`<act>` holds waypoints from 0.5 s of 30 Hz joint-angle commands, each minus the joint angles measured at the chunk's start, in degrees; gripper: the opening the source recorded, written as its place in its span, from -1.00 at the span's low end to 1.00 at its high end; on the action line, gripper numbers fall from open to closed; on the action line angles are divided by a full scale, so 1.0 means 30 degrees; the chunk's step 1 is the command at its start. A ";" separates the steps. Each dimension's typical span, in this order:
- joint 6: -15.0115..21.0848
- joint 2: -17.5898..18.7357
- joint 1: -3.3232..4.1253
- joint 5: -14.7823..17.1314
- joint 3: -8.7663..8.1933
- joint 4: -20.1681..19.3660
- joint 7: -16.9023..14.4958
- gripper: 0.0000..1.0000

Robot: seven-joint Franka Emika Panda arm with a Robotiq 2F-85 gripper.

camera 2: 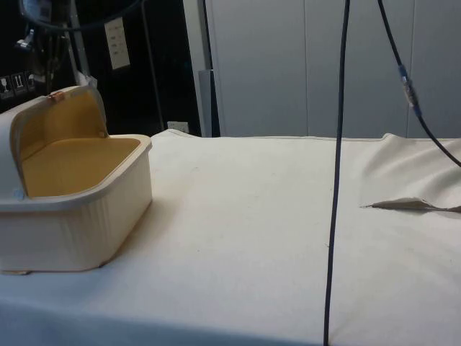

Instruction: Open the lid, then close it.

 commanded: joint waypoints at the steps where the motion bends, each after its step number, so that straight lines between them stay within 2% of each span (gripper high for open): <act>1: 0.0115 0.0095 -0.0019 0.0038 0.0019 0.0000 0.0000 -1.00; 15: 0.0038 0.0019 0.0000 0.0076 0.0038 -0.0153 0.0000 -1.00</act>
